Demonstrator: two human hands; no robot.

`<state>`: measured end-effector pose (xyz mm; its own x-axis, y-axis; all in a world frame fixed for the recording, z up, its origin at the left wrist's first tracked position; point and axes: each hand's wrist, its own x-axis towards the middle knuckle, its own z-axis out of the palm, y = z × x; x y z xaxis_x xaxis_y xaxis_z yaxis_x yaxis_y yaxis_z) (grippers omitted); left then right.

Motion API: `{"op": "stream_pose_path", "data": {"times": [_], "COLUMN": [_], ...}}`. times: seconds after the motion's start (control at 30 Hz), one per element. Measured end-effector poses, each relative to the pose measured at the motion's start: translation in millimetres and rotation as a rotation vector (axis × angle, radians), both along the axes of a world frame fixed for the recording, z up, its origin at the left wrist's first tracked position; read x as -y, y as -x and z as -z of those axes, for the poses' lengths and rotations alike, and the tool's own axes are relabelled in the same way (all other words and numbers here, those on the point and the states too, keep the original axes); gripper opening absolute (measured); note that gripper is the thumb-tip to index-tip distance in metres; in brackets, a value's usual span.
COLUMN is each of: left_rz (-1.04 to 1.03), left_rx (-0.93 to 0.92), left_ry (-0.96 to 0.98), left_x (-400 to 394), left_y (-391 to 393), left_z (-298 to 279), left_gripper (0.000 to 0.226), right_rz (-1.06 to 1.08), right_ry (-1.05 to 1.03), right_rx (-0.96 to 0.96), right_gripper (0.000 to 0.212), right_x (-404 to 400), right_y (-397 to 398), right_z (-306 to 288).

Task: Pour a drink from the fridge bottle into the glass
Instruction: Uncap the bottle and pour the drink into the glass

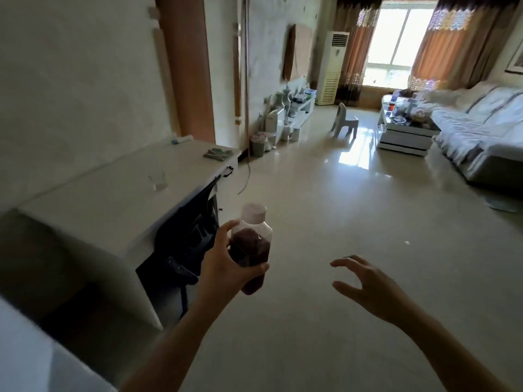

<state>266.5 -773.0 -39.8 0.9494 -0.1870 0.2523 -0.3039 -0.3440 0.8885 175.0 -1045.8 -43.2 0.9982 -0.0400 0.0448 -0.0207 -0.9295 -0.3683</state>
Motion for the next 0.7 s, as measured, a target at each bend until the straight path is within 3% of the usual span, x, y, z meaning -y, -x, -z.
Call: {"op": "stream_pose_path", "data": {"times": [0.2, 0.43, 0.7], "left_rz": [-0.207, -0.419, -0.526], "left_rx": [-0.011, -0.031, 0.033], "left_ry": [-0.042, -0.065, -0.130], "left_x": [22, 11, 11], "left_y": [-75, -161, -304], "left_z": [-3, 13, 22], "left_gripper": [0.091, 0.089, 0.088], "right_rz": [-0.237, -0.453, -0.559], "right_ry": [0.026, 0.014, 0.003], "right_rx": [-0.020, -0.049, -0.044], "right_gripper": [0.052, 0.057, 0.040], "right_x": [34, 13, -11], "right_y": [-144, -289, -446], "right_z": [-8, -13, -30]}}
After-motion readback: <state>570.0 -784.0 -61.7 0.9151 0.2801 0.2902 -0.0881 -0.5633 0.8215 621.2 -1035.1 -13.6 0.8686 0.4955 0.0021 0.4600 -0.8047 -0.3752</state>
